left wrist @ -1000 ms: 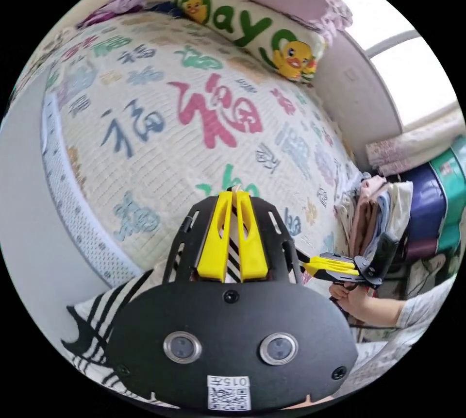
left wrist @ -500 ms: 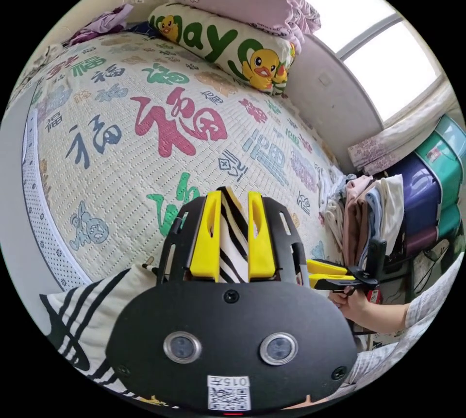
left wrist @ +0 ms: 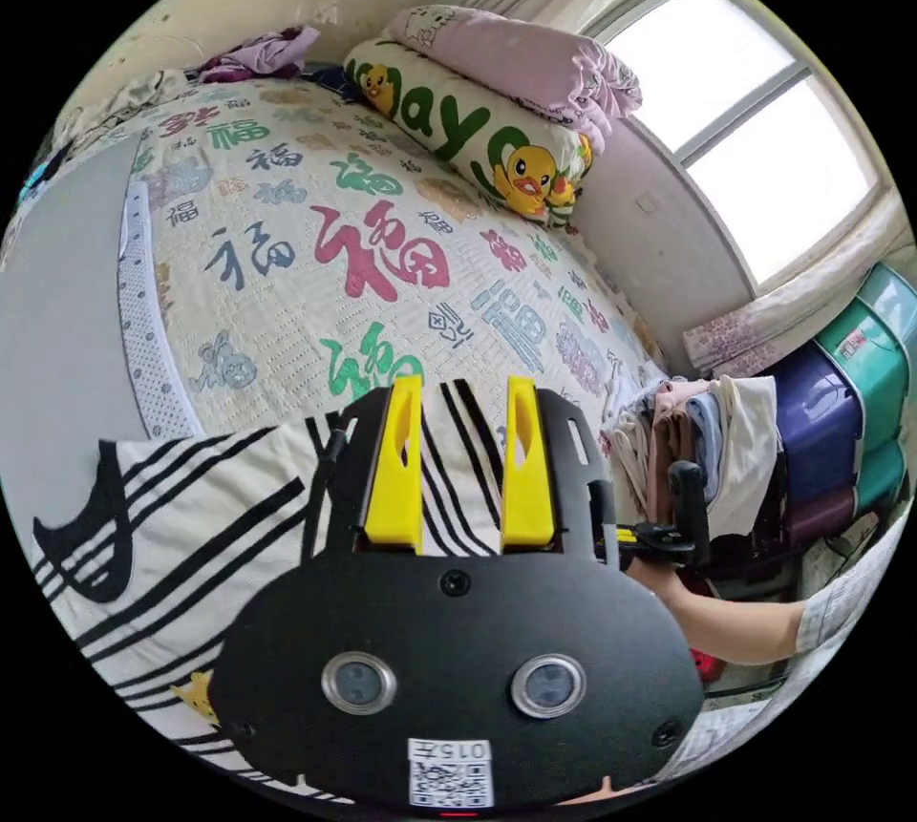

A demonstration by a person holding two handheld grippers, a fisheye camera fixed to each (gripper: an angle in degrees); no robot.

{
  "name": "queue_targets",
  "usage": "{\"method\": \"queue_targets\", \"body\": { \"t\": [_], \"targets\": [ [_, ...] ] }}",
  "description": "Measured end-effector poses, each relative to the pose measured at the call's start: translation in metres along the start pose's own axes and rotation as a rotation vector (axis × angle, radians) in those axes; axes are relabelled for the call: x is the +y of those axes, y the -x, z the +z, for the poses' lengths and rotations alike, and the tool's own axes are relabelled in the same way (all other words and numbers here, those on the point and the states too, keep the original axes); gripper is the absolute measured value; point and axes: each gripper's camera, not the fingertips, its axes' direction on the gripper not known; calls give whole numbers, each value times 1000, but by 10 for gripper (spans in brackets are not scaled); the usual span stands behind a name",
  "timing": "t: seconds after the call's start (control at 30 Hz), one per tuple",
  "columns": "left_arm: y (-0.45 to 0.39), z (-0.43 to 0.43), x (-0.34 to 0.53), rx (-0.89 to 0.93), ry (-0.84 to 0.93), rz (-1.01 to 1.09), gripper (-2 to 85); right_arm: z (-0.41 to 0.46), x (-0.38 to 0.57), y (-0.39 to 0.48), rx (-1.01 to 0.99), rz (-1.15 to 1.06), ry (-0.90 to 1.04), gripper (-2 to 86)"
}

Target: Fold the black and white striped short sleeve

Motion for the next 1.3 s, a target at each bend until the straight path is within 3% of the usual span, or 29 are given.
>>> {"method": "queue_targets", "body": {
  "t": [0.17,0.33,0.53,0.8,0.93,1.03,1.3],
  "targets": [
    [35,-41,149,-18,42,-314,118,-23,35,0,-78,-14,48,63],
    [74,-80,335,-222,142,-779,114,-13,98,20,-61,-144,312,90],
    [119,-126,498,-446,41,-1219,114,22,151,45,35,-269,536,107],
    [156,-67,539,-405,57,-1203,55,49,157,68,169,-219,536,39],
    [175,-22,534,-436,157,-1197,8,42,157,85,168,-101,537,9],
    [187,10,528,-473,226,-1127,-3,43,162,104,249,-111,580,4],
    [225,80,569,-438,200,-1088,-4,62,175,135,337,-85,657,16]
  ]
}}
